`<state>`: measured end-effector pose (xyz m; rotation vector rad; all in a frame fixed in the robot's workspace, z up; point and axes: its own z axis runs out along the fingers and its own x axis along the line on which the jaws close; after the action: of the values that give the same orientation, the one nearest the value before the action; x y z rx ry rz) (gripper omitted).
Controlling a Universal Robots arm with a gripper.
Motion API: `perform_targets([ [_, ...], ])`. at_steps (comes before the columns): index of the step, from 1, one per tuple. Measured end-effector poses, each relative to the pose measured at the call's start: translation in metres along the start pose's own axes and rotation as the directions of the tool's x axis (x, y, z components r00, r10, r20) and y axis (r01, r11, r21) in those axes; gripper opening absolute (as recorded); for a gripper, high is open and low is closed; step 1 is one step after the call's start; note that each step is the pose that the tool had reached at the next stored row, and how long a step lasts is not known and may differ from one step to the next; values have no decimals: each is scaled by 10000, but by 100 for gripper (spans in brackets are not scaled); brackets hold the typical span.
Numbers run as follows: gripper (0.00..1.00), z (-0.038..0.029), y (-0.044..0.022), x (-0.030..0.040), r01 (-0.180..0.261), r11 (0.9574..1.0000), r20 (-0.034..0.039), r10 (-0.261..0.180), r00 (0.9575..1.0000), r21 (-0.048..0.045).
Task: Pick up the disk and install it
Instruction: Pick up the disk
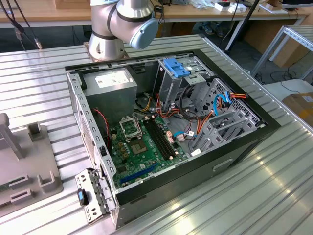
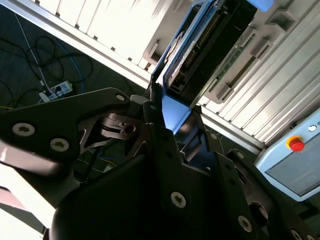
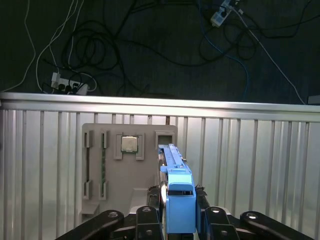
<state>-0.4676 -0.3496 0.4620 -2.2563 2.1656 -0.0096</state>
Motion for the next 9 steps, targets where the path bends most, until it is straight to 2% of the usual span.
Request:
perform_targets([
  [4,36,-18,0,0,-1,10000,0,1,10000,-1],
  [7,36,-107,-1,0,0,10000,-1,0,10000,-2],
  [9,36,-133,-2,-1,0,10000,-1,0,10000,-1],
])
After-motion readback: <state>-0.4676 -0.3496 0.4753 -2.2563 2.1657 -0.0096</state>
